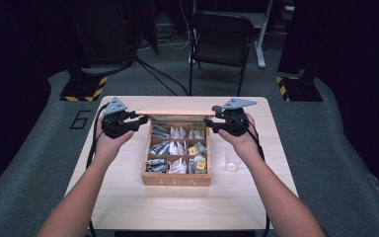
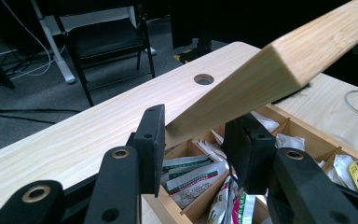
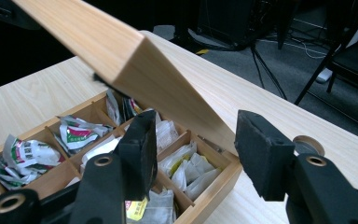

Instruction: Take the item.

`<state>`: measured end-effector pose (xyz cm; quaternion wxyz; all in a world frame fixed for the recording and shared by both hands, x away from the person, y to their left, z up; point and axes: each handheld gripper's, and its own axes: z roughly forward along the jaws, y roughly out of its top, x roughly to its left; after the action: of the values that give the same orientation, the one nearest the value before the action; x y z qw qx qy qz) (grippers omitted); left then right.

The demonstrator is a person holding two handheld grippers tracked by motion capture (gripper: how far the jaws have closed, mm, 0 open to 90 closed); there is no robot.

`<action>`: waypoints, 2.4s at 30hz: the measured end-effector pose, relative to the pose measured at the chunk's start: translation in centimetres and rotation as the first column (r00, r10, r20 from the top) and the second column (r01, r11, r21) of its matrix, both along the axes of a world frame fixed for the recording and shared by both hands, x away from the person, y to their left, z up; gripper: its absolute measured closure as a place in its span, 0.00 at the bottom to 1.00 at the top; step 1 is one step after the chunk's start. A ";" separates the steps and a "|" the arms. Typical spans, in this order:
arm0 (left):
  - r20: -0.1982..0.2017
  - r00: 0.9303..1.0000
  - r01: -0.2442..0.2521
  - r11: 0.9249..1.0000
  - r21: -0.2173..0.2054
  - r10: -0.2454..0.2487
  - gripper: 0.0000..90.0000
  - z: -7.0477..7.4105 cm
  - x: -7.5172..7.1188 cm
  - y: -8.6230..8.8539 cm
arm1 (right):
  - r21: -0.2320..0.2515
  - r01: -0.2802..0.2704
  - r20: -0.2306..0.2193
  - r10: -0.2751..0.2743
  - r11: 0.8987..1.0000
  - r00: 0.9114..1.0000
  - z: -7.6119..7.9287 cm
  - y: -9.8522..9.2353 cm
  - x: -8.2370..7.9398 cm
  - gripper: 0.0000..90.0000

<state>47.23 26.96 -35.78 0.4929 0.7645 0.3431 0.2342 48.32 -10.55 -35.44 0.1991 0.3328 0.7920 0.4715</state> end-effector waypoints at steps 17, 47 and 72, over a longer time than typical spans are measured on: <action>-0.005 1.000 -0.002 1.000 -0.020 0.002 0.67 0.6 1.3 0.1 | 0.072 0.015 0.002 -0.015 0.997 1.000 0.5 0.0 1.5 0.62; 0.003 0.999 -0.048 0.999 -0.019 0.048 0.68 -1.2 3.9 -0.4 | 0.054 0.020 -0.019 -0.019 0.998 1.000 1.7 0.2 3.4 0.64; -0.011 0.998 -0.062 0.998 -0.015 0.062 0.70 -0.7 5.0 -0.6 | 0.059 0.055 -0.026 -0.053 0.997 0.998 1.6 0.3 4.8 0.60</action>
<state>52.26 26.35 -36.48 0.4894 0.7510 0.3711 0.2425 53.09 -10.28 -33.88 0.1919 0.3657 0.7707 0.4853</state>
